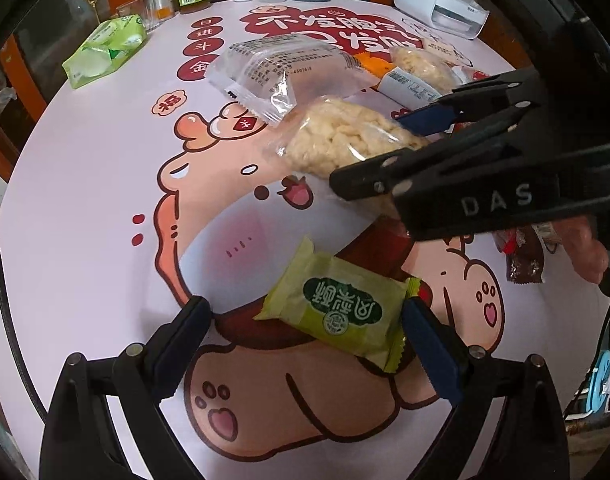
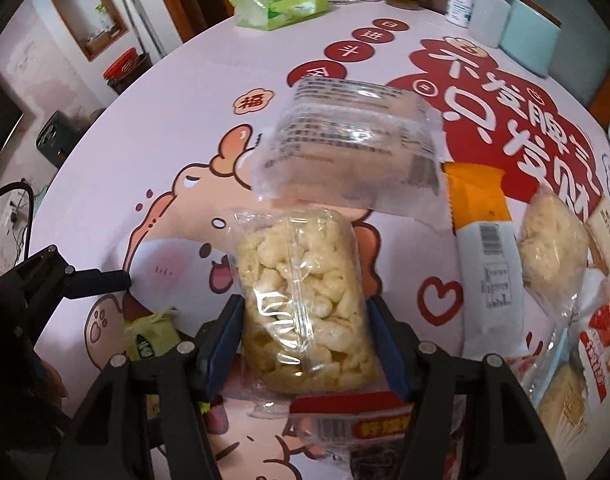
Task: Organize snacks
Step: 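Grasp the puffed corn bag with the right tool while the left tool grasps the green pastry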
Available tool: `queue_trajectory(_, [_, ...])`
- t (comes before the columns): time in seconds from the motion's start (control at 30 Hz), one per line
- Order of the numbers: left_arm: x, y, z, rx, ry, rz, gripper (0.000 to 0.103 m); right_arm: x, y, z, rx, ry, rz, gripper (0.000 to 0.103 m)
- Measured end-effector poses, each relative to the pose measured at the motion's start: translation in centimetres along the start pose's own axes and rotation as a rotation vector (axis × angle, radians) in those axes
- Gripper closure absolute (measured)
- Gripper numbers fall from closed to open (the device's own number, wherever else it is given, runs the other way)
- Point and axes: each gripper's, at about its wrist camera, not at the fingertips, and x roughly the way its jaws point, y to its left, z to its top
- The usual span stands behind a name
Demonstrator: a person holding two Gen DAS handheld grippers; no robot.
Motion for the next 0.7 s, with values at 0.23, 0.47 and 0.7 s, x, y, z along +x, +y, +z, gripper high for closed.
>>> queue_trajectory(0.23, [0.5,-0.4,0.6,-0.001,-0.002,0.021,0.005,-0.2,-0.8,-0.6,0.032,-0.003,0.013,0.041])
queue_trajectory(0.47, [1.1,-1.2,0.7,0.051,0.011,0.061,0.000,-0.3,-0.7,-1.0,0.038,-0.021,0.007,0.042])
queue_trajectory(0.7, [1.1,-1.3,0.6,0.059,0.003,0.059,0.004,-0.6,-0.2,-1.7,0.034,-0.031,0.021,0.042])
